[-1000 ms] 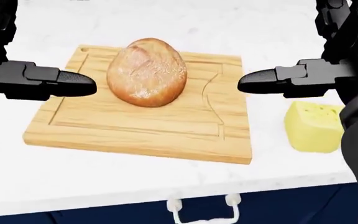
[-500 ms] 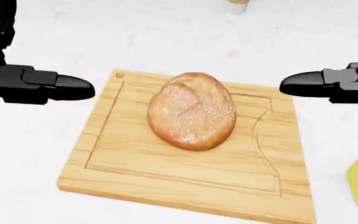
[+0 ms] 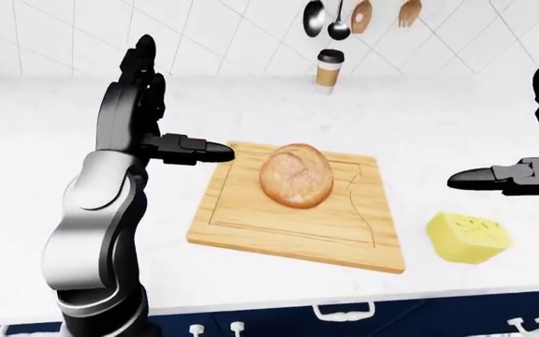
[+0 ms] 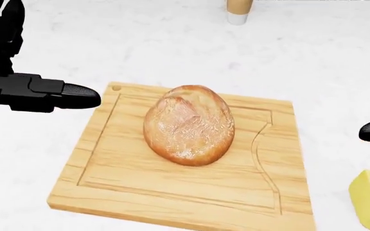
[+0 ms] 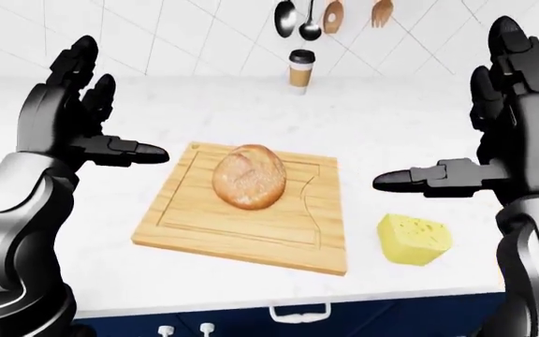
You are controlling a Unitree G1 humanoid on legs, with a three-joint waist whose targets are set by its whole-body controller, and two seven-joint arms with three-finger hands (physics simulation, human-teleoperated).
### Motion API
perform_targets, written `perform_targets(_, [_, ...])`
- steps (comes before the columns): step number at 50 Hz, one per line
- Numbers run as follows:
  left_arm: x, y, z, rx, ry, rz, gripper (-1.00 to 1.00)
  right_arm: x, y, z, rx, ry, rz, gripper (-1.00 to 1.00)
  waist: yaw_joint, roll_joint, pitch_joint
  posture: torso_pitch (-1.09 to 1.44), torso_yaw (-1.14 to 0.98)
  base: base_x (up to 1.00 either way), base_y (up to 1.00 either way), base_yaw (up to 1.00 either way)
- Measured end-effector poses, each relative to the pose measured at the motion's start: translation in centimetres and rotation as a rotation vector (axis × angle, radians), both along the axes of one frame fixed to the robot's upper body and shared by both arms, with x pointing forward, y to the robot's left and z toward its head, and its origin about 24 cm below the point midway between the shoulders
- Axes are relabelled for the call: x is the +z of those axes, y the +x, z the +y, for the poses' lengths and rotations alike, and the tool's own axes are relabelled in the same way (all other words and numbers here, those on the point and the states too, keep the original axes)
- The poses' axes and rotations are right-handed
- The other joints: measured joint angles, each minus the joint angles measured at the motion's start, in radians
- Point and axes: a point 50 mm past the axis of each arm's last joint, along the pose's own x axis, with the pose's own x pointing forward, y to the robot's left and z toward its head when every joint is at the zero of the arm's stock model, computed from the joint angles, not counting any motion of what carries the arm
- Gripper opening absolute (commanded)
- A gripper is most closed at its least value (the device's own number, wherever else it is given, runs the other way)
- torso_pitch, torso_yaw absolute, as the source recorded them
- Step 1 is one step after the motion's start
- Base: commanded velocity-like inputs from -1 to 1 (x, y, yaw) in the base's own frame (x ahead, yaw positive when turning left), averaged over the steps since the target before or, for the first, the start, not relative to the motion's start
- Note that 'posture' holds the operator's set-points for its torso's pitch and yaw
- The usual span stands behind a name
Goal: Pick up the wedge of cheese and place it on the slice of bread to prepare a simple cheese on bread dish.
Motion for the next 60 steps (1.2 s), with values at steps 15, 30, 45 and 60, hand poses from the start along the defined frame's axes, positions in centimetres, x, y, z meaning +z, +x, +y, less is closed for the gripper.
perform_targets(15, [0.0,0.0,-0.3,-0.011,0.01,-0.002,1.0,-1.6,-3.8,-1.8,-0.016,-0.045,0.097,1.0,-0.003,-0.005,0.002,0.0,0.0,0.0,0.0,0.0])
perform_targets(30, [-0.3,-0.1,-0.3,-0.009,0.013,0.006,1.0,-5.1,-3.3,-2.0,0.007,-0.046,0.205,1.0,-0.006,0.003,-0.007,0.0,0.0,0.0,0.0,0.0])
perform_targets(45, [-0.3,0.1,-0.4,-0.016,0.018,0.01,1.0,-7.7,-2.8,-3.2,-0.041,-0.049,0.262,1.0,-0.008,0.011,-0.015,0.0,0.0,0.0,0.0,0.0])
perform_targets(60, [-0.5,0.3,-0.6,-0.02,0.021,0.014,1.0,-9.6,-2.6,-3.8,-0.058,-0.04,0.298,1.0,-0.009,0.013,-0.017,0.0,0.0,0.0,0.0,0.0])
